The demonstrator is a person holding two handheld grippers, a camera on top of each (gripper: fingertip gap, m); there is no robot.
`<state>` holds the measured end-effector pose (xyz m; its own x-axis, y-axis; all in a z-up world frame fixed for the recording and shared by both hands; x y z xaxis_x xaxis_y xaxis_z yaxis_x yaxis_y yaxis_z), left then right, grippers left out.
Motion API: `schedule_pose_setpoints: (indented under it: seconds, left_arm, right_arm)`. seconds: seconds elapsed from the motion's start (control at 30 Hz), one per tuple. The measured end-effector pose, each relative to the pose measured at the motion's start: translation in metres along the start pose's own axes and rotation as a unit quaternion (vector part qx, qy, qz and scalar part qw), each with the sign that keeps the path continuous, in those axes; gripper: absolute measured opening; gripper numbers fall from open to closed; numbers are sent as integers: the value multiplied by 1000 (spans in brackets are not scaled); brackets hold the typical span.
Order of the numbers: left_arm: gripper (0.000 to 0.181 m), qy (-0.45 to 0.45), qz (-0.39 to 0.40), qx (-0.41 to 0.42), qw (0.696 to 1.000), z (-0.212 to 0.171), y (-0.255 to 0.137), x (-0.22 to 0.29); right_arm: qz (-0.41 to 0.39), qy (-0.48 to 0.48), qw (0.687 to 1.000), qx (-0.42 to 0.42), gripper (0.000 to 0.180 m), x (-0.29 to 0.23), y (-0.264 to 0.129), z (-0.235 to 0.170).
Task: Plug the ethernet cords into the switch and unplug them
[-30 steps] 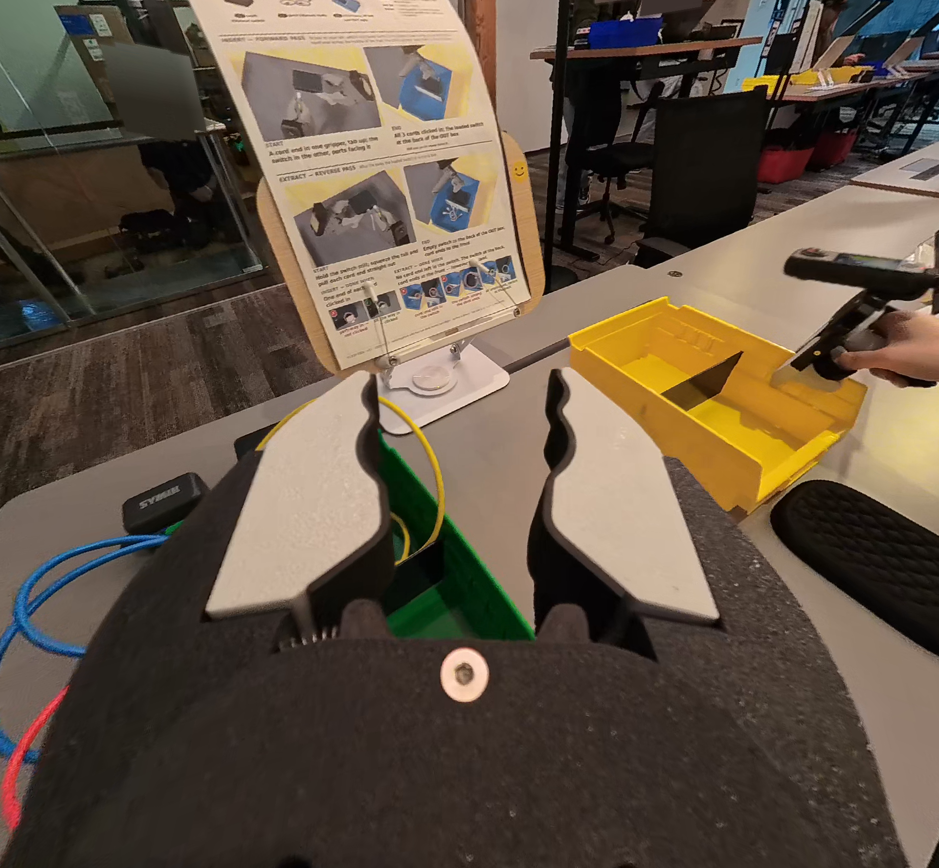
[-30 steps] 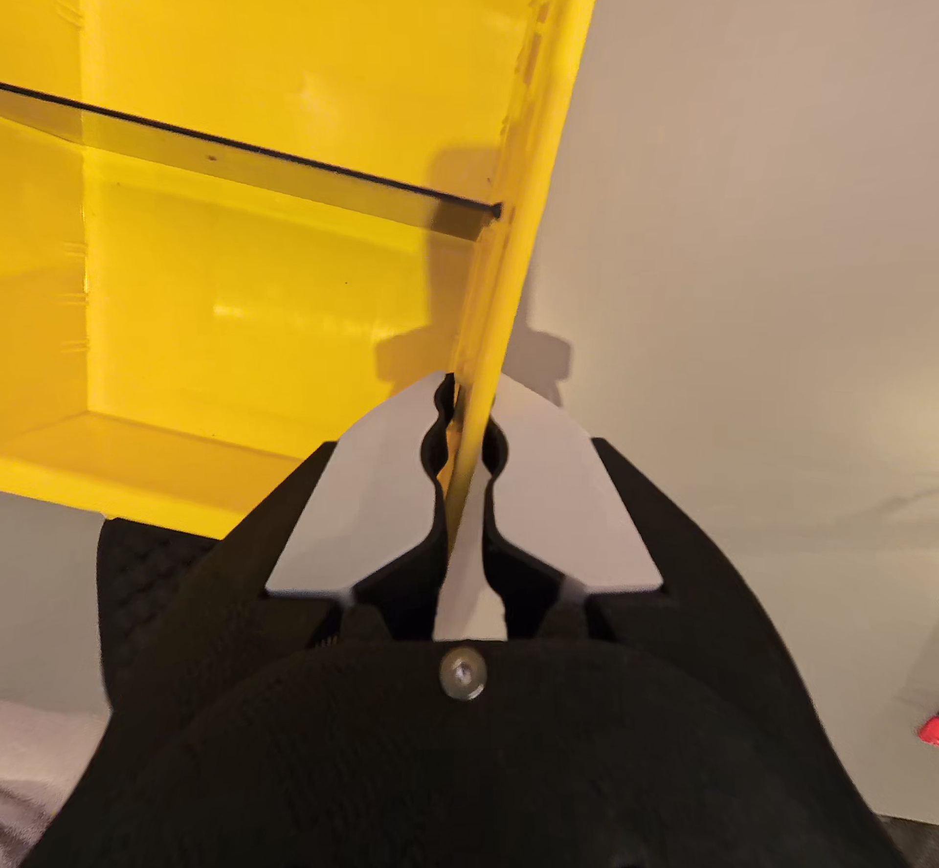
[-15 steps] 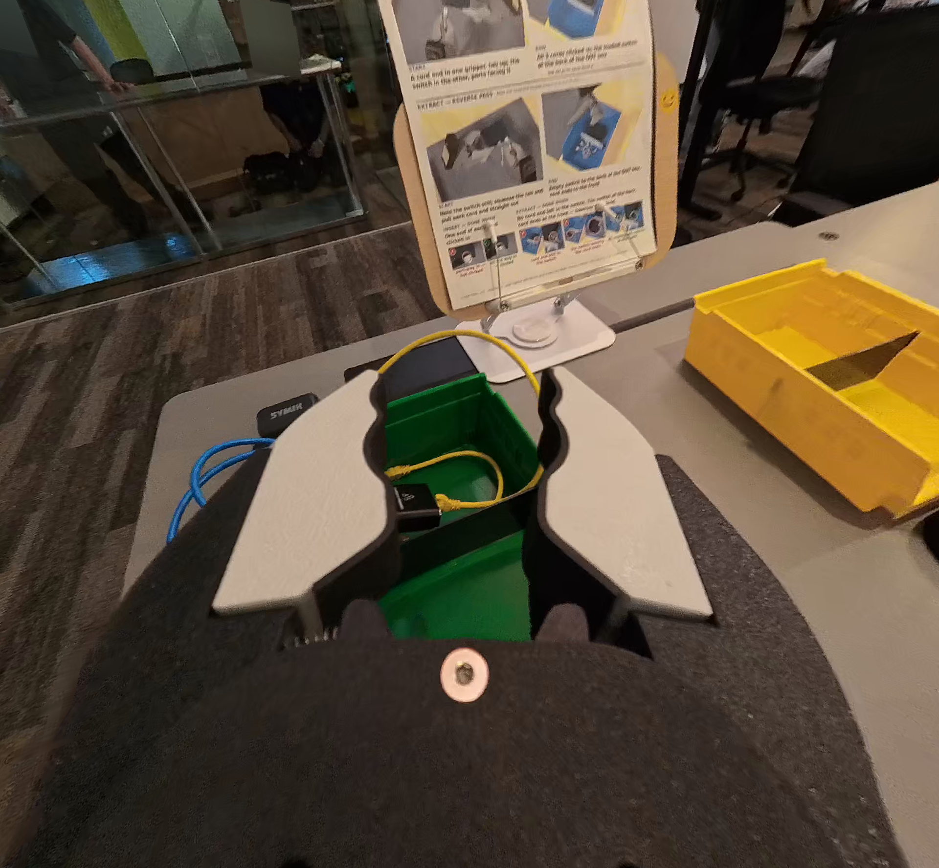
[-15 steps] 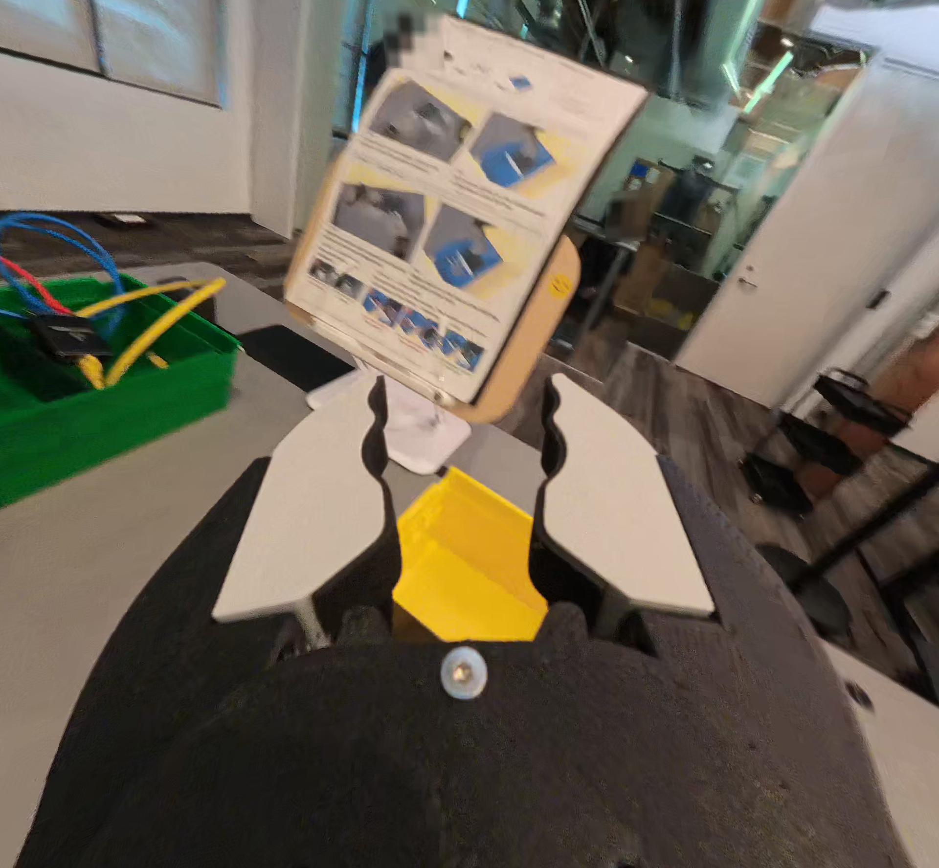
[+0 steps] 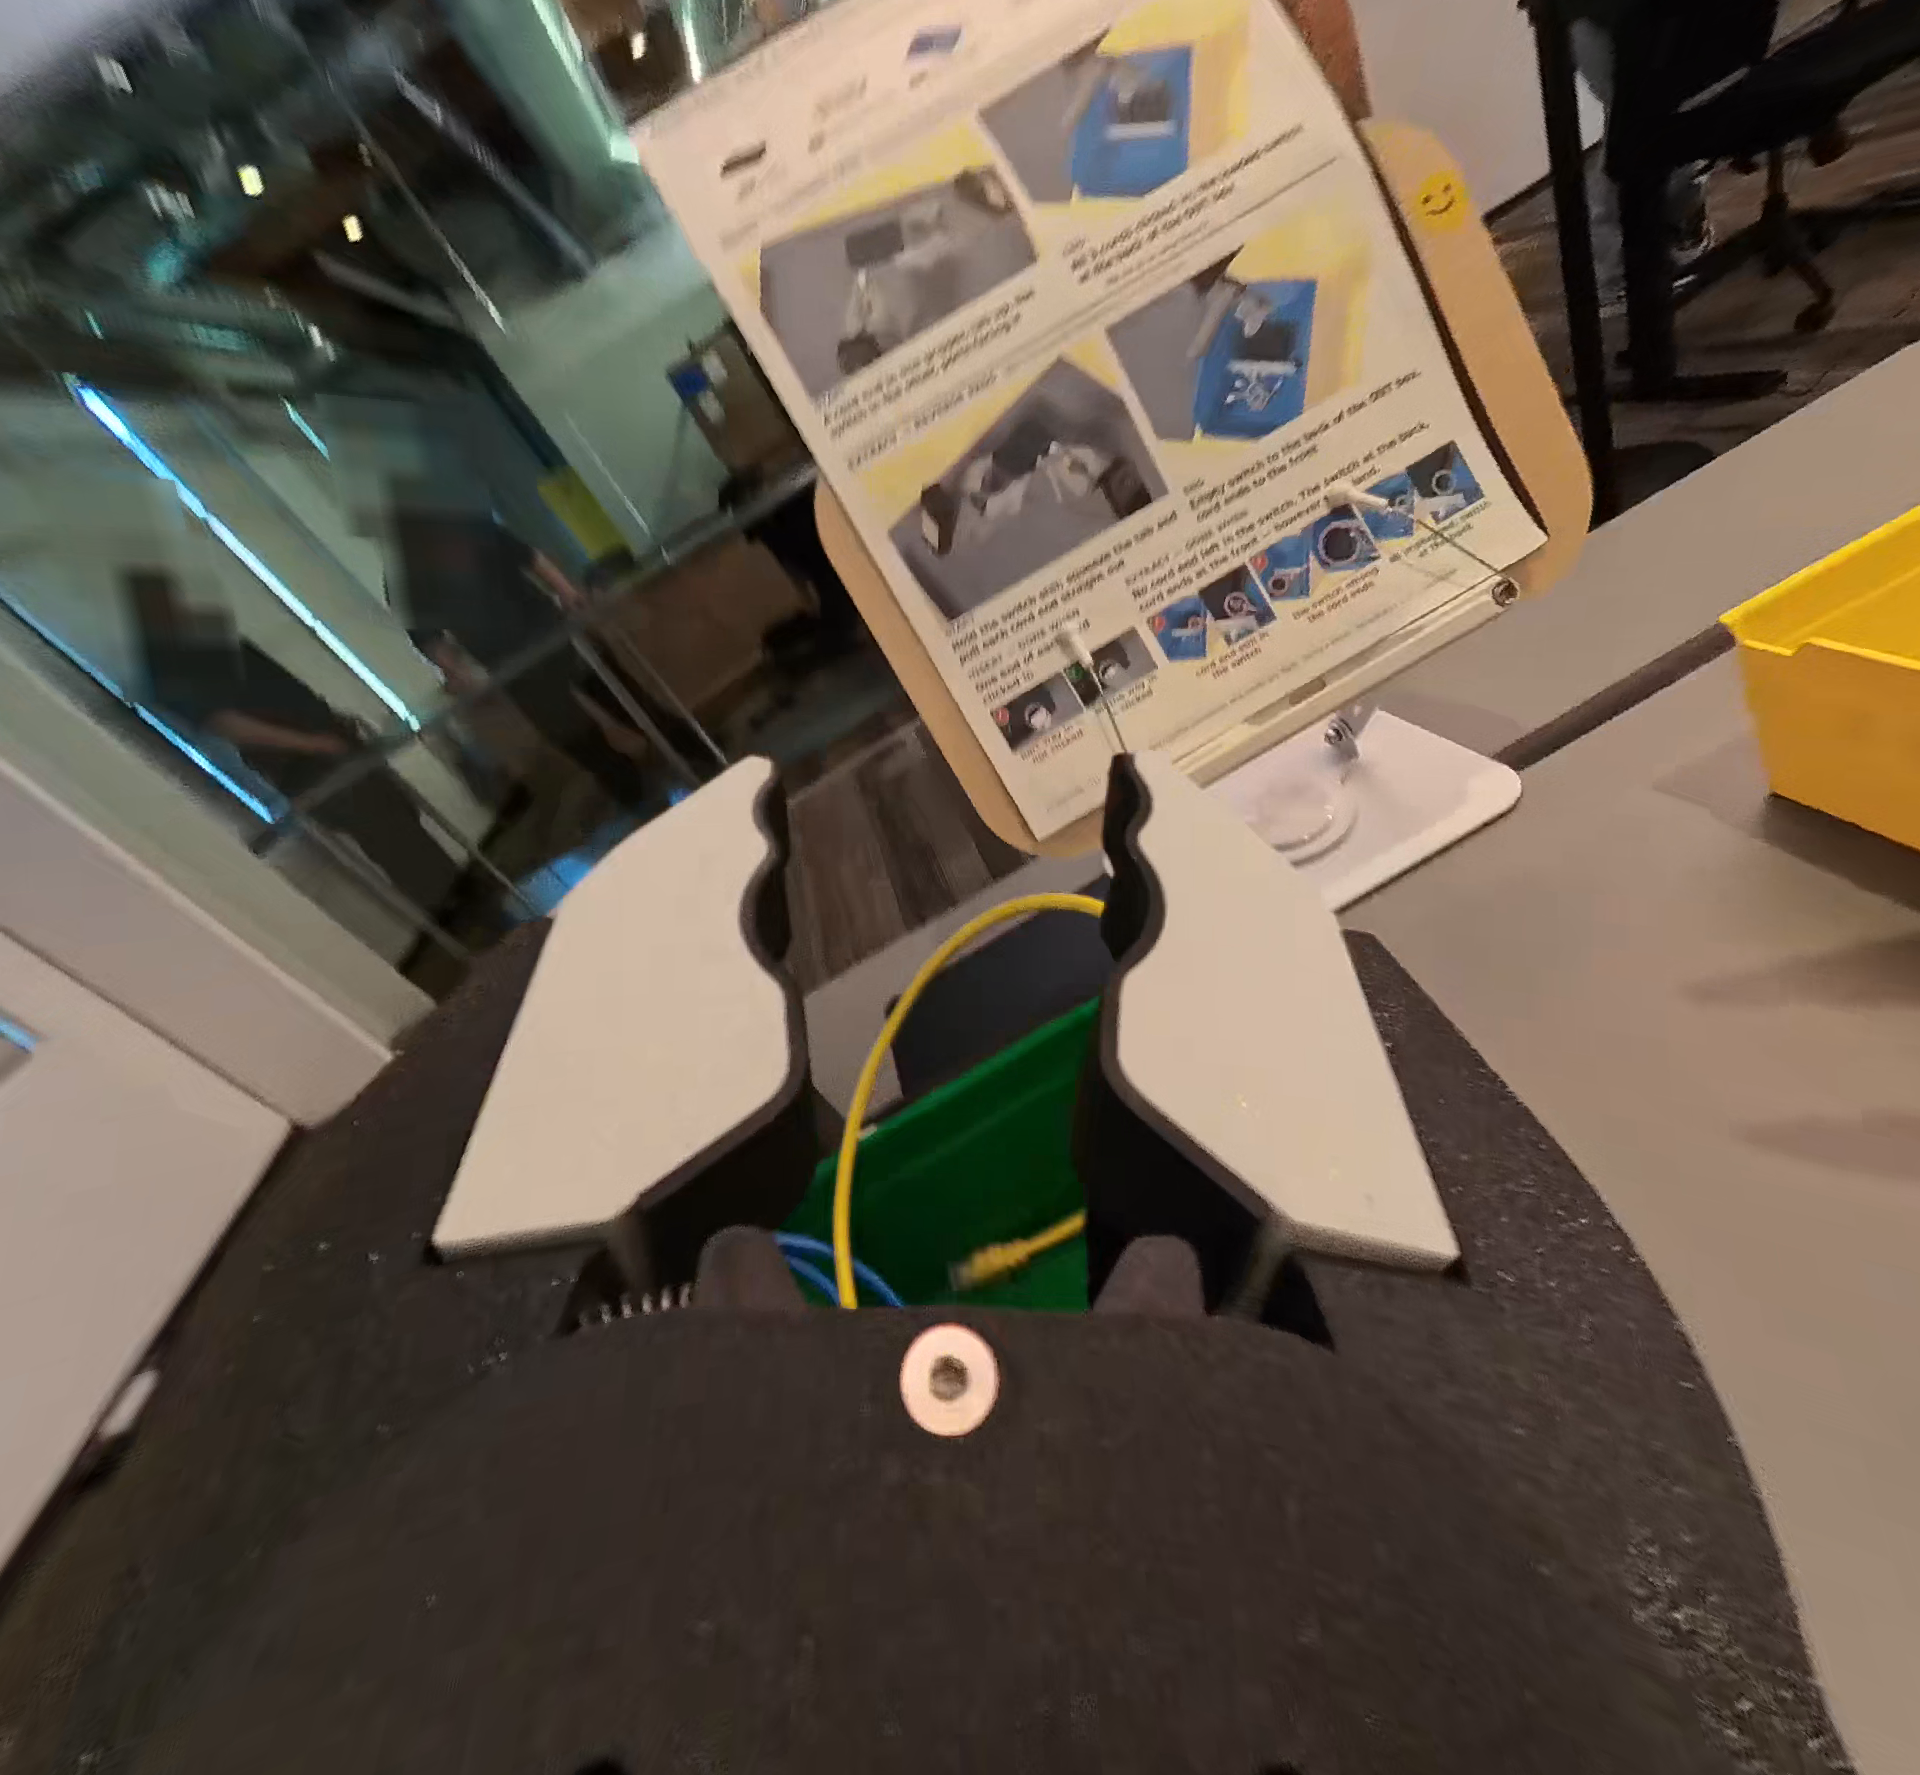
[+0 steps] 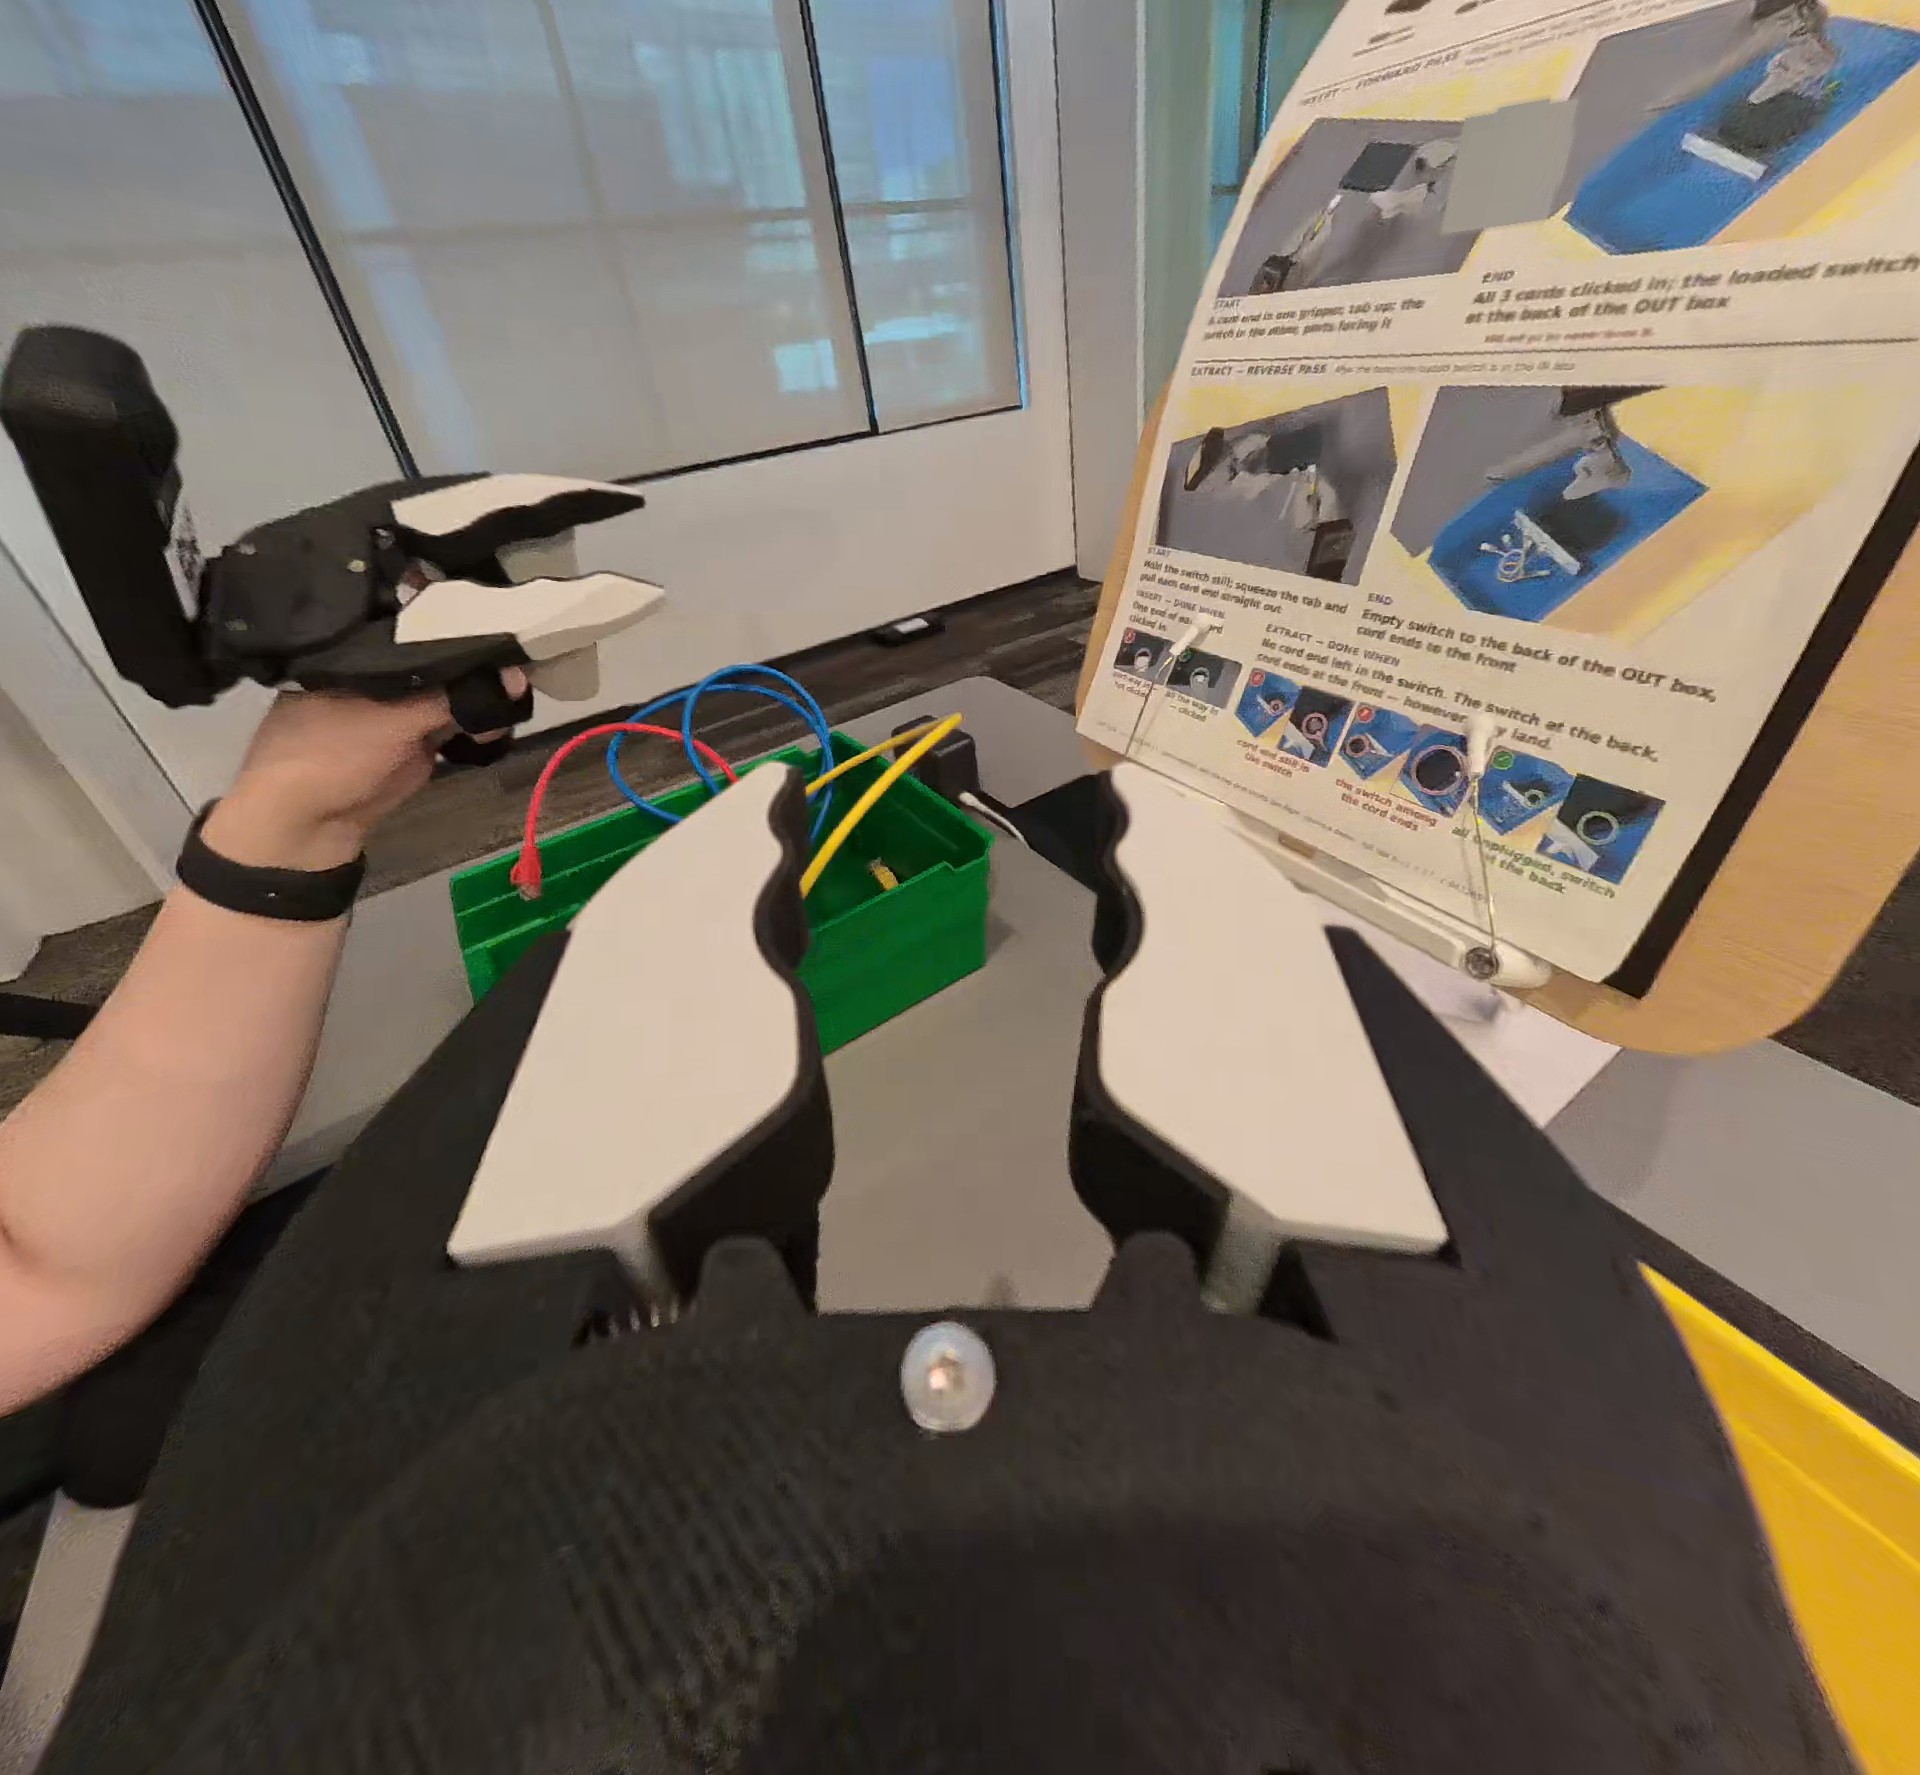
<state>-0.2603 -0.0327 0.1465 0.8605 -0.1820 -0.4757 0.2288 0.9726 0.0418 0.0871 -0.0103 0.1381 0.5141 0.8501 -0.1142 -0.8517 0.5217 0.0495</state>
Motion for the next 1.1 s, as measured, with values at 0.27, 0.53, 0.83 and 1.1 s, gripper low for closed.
schedule_pose_setpoints:
  seconds: [0.27, 0.53, 0.83, 1.1]
  left_arm:
    - [79, 390, -135, -208, 886, -60, 23, -21]
    - [72, 548, -253, -288, 744, -128, 15, -38]
    - [53, 574, -354, -284, 681, -160, 27, -31]
    - [41, 647, -370, -250, 618, -180, 35, -32]
  right_arm:
    - [-101, -62, 993, -26, 53, 24, -20, -2]
    - [-86, -64, 994, -31, 53, 21, -17, -2]
    - [-92, -61, 993, -36, 53, 22, -20, -3]
    - [-96, -61, 992, -60, 54, 26, -13, -8]
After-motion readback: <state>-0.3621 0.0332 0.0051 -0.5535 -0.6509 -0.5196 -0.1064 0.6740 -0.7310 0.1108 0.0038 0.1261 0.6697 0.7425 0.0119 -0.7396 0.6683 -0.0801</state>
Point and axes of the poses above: each gripper's, where its closed fingertips meet, y out along the fingers, z out of its top, x = y × z across the jaws, the point moved 10 cm from there along -y, back along the fingers, and after that the axes turned 3 degrees about z, right-handed, at the moved point
